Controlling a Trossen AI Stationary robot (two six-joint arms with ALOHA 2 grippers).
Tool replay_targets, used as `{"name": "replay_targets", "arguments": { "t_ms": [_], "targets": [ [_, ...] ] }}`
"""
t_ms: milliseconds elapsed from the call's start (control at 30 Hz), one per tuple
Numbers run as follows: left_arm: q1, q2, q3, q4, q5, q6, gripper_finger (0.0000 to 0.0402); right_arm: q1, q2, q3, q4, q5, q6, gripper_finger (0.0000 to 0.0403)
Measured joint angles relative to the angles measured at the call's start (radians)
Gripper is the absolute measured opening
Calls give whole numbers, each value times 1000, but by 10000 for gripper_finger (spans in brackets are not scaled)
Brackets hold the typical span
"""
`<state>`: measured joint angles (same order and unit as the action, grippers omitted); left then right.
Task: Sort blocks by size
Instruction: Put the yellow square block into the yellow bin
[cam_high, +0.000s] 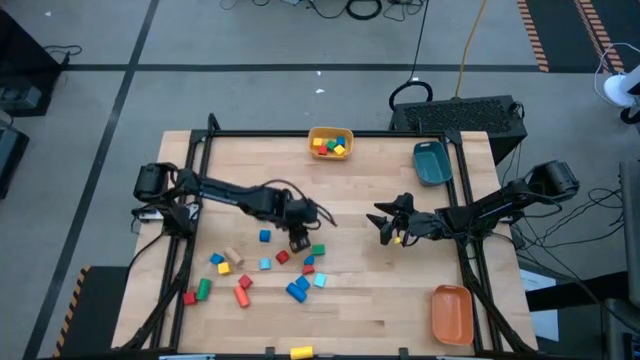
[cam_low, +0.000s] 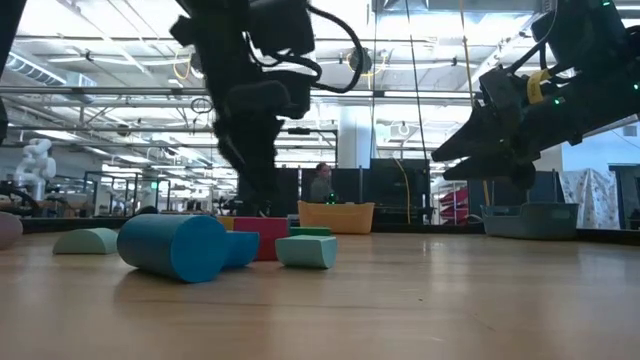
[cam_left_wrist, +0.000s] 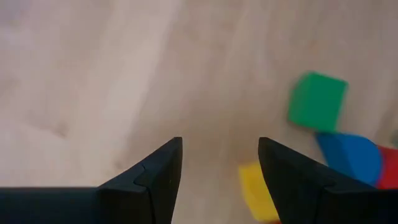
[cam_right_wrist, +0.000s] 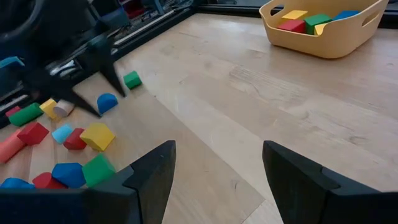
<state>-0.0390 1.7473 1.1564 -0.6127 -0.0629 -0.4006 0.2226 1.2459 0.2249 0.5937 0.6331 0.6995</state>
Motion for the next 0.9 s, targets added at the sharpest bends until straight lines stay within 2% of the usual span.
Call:
{"name": "replay_targets", "arguments": {
  "t_ms": [167, 300, 700, 900],
  "targets": [
    [-63, -13, 0, -62, 10, -139, 212, 0, 0, 0, 1, 0, 7, 228],
    [-102, -11, 0, -89, 12, -190, 212, 0, 0, 0, 0, 0, -4, 228],
    [-147, -2, 0, -82, -64, -221, 212, 0, 0, 0, -3, -1, -8, 228],
    [-162, 23, 0, -67, -69, -214, 212, 3, 0, 0, -4, -1, -8, 228]
  ]
}}
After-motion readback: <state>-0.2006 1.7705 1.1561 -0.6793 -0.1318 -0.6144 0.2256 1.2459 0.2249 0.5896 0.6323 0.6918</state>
